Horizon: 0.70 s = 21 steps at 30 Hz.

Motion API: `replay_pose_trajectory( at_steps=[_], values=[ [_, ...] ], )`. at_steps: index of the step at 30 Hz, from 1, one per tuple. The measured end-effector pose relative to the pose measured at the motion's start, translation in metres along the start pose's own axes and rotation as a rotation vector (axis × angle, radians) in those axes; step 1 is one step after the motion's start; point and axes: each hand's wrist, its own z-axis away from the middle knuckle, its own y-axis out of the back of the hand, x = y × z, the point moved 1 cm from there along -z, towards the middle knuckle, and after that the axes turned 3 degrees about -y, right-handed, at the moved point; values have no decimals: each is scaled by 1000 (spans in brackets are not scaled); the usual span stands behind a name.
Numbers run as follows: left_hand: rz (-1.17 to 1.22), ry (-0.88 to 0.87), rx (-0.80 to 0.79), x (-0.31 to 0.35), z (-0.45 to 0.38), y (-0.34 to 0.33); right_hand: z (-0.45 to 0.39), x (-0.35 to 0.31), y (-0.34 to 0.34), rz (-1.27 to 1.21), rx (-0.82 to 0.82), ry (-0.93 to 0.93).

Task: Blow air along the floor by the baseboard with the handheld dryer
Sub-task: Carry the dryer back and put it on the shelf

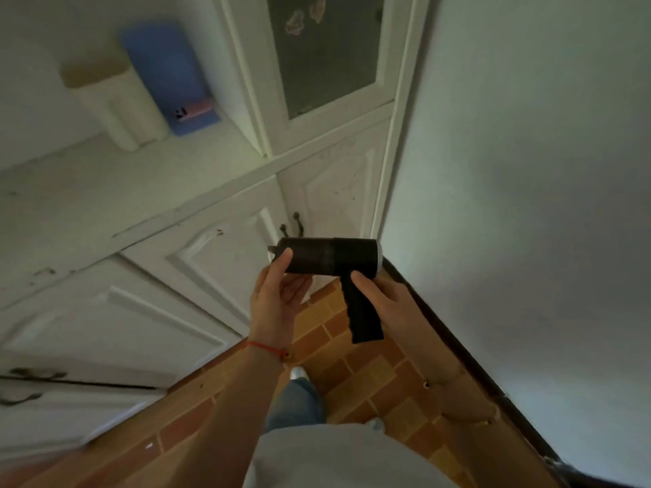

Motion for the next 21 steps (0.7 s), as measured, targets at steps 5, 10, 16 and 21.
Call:
replay_pose_trajectory(
  at_steps=[5,10,16,21],
  values=[
    [108,-108,123,43,-10,60,-32,-23,-71,237,-67,70],
    [186,-193,218,97,-35,120,-70,-38,-160,263,-131,50],
    [172,-304,281,185,-78,204,-115,-75,-285,261,-204,80],
    [163,-358,343,260,-112,275,-150,-111,-387,270,-304,137]
  ],
)
